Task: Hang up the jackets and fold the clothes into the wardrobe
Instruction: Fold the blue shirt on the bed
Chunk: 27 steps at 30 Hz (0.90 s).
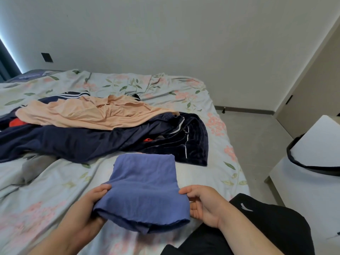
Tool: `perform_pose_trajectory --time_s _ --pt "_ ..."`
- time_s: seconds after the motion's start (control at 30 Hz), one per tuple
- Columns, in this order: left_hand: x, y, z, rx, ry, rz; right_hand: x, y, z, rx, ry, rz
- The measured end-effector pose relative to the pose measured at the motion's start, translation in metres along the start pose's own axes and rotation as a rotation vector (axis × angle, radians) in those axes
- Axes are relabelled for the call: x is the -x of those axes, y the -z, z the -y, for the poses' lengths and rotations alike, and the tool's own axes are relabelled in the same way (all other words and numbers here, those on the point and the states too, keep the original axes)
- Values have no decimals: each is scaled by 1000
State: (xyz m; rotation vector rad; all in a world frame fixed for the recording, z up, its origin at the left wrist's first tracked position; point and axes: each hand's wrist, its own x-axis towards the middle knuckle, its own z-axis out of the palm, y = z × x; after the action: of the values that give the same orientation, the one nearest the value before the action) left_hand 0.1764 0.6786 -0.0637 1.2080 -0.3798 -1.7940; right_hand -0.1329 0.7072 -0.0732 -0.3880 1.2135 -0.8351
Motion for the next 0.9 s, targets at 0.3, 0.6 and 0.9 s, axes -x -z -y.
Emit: perform_pose_trajectory --time_s 0.3,0.6,0.9 --pt "-56 -14 -35 380 132 -51 -58 -18 31 -562 -60 173" --pt "-91 -10 -1 -744 -584 -181 -100 -11 9 333 215 -252" --pt "-109 -43 10 -1815 -1123 418 -117 -28 13 1090 514 -109"
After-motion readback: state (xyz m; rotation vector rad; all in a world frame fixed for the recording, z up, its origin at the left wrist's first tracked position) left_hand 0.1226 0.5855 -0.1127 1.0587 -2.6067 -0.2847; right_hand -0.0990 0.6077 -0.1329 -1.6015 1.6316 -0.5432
